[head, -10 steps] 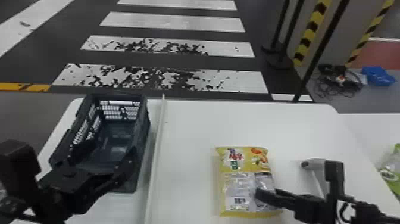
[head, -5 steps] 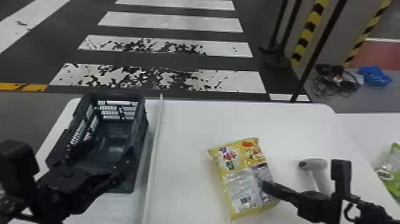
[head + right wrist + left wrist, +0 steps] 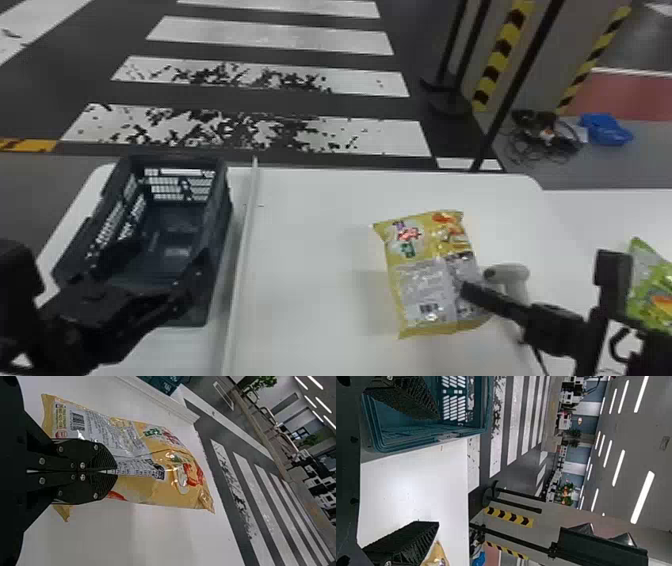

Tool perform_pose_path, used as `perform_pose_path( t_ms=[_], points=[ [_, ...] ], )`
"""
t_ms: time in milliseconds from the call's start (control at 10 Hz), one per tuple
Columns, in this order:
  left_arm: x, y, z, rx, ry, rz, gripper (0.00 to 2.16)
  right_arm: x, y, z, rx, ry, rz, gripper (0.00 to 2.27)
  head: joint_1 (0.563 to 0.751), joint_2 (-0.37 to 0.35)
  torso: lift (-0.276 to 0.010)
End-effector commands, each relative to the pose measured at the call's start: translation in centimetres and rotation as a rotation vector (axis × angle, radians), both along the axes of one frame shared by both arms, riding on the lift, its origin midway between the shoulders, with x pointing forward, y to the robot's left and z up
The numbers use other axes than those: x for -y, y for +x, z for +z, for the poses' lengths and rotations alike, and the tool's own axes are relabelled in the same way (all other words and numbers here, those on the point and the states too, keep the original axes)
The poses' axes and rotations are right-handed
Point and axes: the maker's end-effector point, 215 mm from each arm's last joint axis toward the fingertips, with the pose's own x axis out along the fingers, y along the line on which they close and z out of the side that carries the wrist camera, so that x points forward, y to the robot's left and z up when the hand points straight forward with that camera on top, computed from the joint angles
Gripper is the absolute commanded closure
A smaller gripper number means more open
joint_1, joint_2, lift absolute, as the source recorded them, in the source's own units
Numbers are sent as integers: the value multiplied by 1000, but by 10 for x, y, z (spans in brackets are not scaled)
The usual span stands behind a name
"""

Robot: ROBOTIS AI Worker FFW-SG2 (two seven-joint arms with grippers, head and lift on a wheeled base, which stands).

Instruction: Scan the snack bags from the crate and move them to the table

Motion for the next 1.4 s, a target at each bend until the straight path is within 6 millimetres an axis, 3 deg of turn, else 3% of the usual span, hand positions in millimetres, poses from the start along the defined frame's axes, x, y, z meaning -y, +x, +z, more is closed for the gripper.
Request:
perform_pose_path(
  t_ms=[0, 500, 700, 900, 1100, 1300],
  points=[
    [3, 0, 0, 0, -5, -3, 36, 45, 19, 26, 82, -34, -116, 2243, 695, -137, -95],
    [8, 5, 10, 21, -7, -18, 36, 207, 67, 53, 204, -134, -529, 2243, 695, -332, -95],
    [6, 11, 16, 32, -7, -19, 36, 283, 82, 60, 284, -235, -729, 2243, 695, -350, -95],
    [8, 11, 8, 13, -16, -14, 36, 345, 81, 65, 329, -330, -874, 2243, 695, -350, -95],
    [8, 13, 10, 19, -22, -10, 36, 391, 63, 70, 336, -436, -1006, 2243, 695, -350, -95],
    [15, 14, 11, 22, -27, -20, 36, 414, 45, 53, 275, -505, -1140, 2243, 695, -350, -95]
  ],
)
